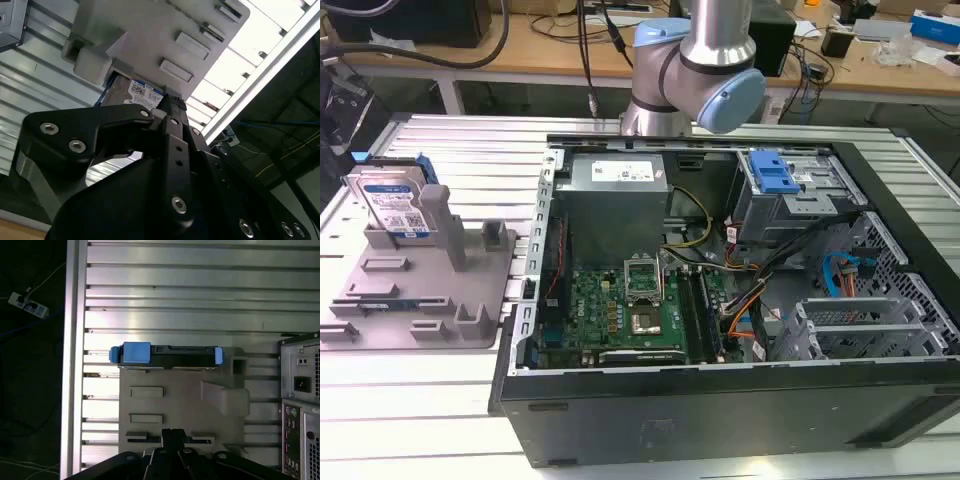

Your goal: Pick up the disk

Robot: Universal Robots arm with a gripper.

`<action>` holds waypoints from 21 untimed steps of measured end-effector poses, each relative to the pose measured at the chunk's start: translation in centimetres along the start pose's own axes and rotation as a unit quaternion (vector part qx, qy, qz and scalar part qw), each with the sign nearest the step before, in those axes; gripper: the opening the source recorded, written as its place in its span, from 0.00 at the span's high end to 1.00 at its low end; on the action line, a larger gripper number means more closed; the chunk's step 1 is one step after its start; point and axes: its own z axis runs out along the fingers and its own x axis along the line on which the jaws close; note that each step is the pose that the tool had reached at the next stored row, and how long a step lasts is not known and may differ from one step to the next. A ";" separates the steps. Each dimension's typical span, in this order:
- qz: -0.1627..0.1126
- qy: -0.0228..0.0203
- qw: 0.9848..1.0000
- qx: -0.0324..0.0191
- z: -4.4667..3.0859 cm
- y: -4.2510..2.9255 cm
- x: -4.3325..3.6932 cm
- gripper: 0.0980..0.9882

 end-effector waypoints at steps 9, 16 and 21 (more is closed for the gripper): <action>0.000 0.000 1.000 0.000 0.00 0.00 0.00 0.99; -0.060 0.002 0.998 0.000 0.01 0.00 0.00 0.99; -0.160 0.006 0.987 0.000 0.03 0.00 0.00 0.99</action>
